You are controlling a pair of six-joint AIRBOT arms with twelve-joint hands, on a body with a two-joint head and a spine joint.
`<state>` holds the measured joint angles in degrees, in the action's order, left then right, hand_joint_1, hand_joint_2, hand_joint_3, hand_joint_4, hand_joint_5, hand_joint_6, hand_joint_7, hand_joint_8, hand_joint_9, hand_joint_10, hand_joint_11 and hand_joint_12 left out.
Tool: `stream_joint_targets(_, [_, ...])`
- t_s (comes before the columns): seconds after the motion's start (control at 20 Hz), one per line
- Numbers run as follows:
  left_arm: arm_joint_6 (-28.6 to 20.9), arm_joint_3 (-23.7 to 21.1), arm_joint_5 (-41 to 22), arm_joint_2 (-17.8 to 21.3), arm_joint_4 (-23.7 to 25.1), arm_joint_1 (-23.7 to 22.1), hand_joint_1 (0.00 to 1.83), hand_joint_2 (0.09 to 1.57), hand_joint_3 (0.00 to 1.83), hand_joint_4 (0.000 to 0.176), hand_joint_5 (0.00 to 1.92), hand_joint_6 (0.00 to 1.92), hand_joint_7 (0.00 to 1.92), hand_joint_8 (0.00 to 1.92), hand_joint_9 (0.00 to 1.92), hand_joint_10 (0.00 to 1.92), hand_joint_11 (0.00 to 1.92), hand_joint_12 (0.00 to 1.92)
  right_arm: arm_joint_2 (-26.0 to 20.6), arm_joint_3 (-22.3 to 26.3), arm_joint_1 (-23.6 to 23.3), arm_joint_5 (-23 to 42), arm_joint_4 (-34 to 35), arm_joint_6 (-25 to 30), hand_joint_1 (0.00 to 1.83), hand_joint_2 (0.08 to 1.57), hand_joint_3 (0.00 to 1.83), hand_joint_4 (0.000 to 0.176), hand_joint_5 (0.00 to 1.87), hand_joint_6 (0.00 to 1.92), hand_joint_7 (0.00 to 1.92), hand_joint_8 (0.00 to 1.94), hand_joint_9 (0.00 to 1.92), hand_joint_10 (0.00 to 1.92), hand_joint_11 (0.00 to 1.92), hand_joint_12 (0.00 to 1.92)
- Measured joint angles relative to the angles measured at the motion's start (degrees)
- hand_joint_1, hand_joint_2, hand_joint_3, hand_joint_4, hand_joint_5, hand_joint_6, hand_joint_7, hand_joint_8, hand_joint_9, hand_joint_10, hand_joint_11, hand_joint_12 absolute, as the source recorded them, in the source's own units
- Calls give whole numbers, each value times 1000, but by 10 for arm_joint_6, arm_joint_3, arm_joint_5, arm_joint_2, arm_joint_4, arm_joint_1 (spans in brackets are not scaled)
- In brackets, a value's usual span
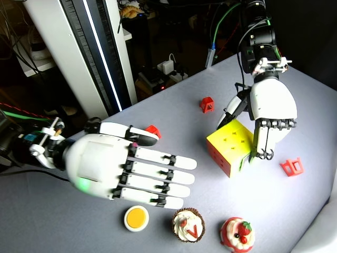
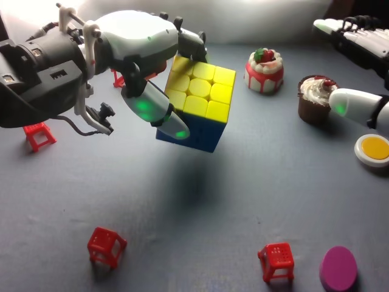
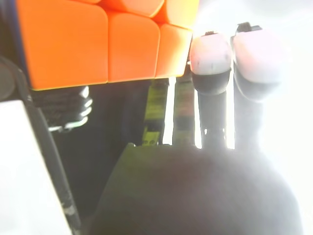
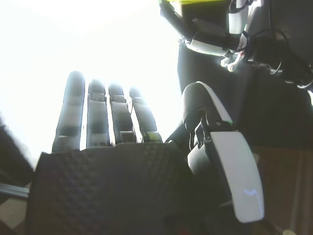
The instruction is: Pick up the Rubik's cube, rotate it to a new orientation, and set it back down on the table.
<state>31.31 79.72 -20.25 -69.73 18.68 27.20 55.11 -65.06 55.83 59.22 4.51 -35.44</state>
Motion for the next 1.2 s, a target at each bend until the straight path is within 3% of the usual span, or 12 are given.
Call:
stream_joint_targets(0.1, [-13,-7,-25,9,5,2,1345,828,794,0,1152,1921,1258,1921,1318,1921,1372,1921,17,-21,-10,0,-8,0,14,1408,0,0,32,11,66,13,100,51,0,505])
stream_joint_targets(0.2, [-21,-12,-47,13,9,5,1296,754,938,0,1159,1921,1245,1921,1283,1921,1340,1921,30,-36,-21,-1,-17,0,0,1382,0,0,20,4,69,7,107,53,0,593])
stream_joint_targets(0.35, [-30,-20,-80,24,9,11,1329,636,1126,0,1226,1921,1365,1921,1414,1921,1504,1921,52,-65,-37,-9,-47,0,0,1368,0,0,29,5,90,5,136,81,0,661])
stream_joint_targets(0.5, [-30,-30,-112,30,10,11,1435,691,1023,0,1129,1921,1258,1921,1336,1921,1444,1921,75,-92,-50,-18,-55,0,0,1349,0,0,59,13,151,13,160,156,0,921])
stream_joint_targets(0.55, [-29,-33,-117,31,13,12,1392,633,1329,0,1116,1921,974,1921,1279,1921,1375,1921,85,-103,-53,-21,-62,0,0,1330,0,0,20,4,116,12,74,134,0,684])
stream_joint_targets(0.6, [-30,-33,-120,31,12,12,1195,664,1380,25,906,1921,896,1916,1114,1921,1197,1921,92,-110,-55,-27,-67,0,0,1328,0,0,19,4,98,4,22,94,0,353])
stream_joint_targets(0.65, [-29,-33,-122,31,12,12,1193,756,1131,0,789,1603,839,1919,1062,1921,1149,1921,102,-118,-59,-34,-74,0,0,1327,0,0,25,6,72,5,0,3,0,13])
stream_joint_targets(0.7, [-30,-33,-124,32,12,12,1199,770,1088,0,774,1556,832,1921,1060,1921,1145,1921,106,-122,-63,-39,-78,0,0,1329,1,0,31,9,68,4,0,0,0,2])
stream_joint_targets(0.85, [-30,-33,-130,34,12,12,1180,704,1244,0,817,1683,864,1921,1037,1921,1111,1921,117,-131,-64,-43,-78,0,0,1311,0,0,37,11,3,0,0,0,0,0])
stream_joint_targets(1.0, [-29,-38,-139,36,6,12,1183,614,1449,0,874,1816,965,1921,1142,1921,1255,1921,125,-135,-64,-43,-77,0,0,1309,0,0,54,17,0,0,0,0,0,0])
stream_joint_targets(1.15, [-30,-41,-145,36,9,12,1182,604,1474,9,884,1834,975,1921,1152,1921,1268,1921,132,-136,-65,-43,-82,0,0,1308,0,0,53,16,0,0,0,0,0,0])
stream_joint_targets(1.2, [-30,-41,-146,36,9,12,1349,586,1470,19,1012,1904,942,1921,1175,1921,1278,1921,134,-137,-65,-43,-86,0,0,1327,2,0,45,12,33,13,18,8,0,0])
